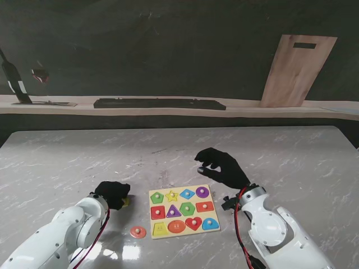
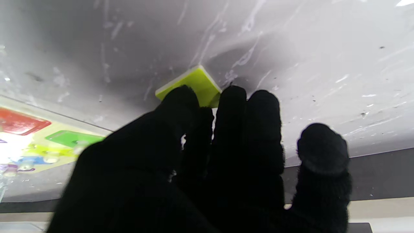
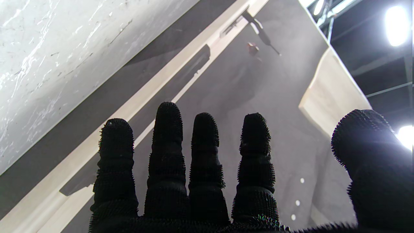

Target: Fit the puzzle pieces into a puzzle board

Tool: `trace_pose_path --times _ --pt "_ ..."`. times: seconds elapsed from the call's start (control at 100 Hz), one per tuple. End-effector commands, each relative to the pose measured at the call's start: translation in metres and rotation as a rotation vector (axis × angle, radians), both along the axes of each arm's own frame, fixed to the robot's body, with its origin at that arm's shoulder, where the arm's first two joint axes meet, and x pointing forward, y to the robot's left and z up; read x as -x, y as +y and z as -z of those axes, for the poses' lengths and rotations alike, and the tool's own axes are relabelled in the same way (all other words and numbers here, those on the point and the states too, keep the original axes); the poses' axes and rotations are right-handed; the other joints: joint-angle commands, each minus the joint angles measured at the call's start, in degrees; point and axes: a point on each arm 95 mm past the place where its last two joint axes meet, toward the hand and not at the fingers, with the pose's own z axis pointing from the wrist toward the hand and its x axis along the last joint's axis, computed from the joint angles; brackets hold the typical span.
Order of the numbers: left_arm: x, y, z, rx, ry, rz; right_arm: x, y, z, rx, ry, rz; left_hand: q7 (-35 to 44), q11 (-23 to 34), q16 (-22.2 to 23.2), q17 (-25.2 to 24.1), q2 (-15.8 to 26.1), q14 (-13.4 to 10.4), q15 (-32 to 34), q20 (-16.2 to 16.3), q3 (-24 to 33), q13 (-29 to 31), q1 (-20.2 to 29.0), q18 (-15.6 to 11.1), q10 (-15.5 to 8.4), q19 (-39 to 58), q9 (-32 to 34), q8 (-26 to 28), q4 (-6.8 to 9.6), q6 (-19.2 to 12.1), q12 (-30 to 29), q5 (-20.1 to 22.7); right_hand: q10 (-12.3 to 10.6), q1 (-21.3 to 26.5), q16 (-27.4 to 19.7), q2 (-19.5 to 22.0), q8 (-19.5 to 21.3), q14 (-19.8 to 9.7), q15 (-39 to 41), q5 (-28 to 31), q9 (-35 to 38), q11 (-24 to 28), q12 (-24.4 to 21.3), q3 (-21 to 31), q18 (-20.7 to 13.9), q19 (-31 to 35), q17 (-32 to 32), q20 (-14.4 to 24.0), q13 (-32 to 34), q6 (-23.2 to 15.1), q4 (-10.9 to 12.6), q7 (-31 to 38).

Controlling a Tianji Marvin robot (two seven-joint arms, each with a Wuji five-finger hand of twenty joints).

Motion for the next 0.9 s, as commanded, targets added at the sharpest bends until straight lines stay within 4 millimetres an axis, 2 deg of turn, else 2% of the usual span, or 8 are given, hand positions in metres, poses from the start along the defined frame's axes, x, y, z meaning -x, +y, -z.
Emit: trace_pose_path --times 0.0,0.26,0.53,0.89 --pt "0.013 0.009 0.023 -0.026 0.073 -0.011 0.003 0.002 0.001 -0.004 0.000 -0.003 9.56 2.54 -0.37 1.49 -4.55 -2.01 2.53 -0.79 1.72 2.35 1.49 -9.24 3.21 3.58 1.90 0.79 -1.73 -0.64 -0.31 6.28 -0.31 -1.11 0.41 1.08 -0.06 0.08 0.77 0.92 1.36 0.26 0.53 0.43 -0.32 1.08 0.23 0.50 0.46 -1.33 1.63 0.06" --pt "0.011 -0.001 0.000 0.030 0.005 0.042 0.003 0.002 0.001 -0.004 -0.002 -0.003 10.69 4.57 -0.27 0.96 -5.25 -1.76 3.92 -0.25 4.91 1.98 -0.32 -9.55 3.09 5.13 1.65 1.19 -2.32 -0.76 0.54 5.80 -0.31 -1.16 0.41 1.08 -0.02 0.06 0.75 1.10 1.39 0.22 0.52 0.35 -0.28 1.06 0.24 0.50 0.43 -1.50 1.61 0.10" --pt "0.012 -0.026 -0.023 0.105 -0.003 0.115 0.003 0.002 0.001 -0.004 -0.002 -0.003 11.13 5.89 -0.20 2.20 -5.84 -1.42 5.17 0.00 6.33 2.62 -1.15 -8.93 3.46 5.95 1.93 1.72 -2.07 -0.26 1.26 6.01 -0.31 -1.12 0.42 1.14 -0.02 0.07 0.78 1.10 1.36 0.20 0.52 0.39 -0.26 1.06 0.22 0.51 0.49 -1.47 1.63 0.05" --pt "0.016 -0.056 -0.037 0.224 0.047 0.182 0.003 0.002 0.001 -0.004 -0.002 -0.003 11.11 7.28 -0.33 3.75 -6.13 -1.29 6.48 0.06 7.31 3.49 -1.96 -8.70 3.63 7.26 2.30 2.21 -2.08 0.06 1.42 6.17 -0.38 -1.11 0.42 1.12 0.00 0.09 0.78 1.12 1.47 0.22 0.52 0.36 -0.24 1.10 0.29 0.52 0.48 -1.48 1.62 0.04"
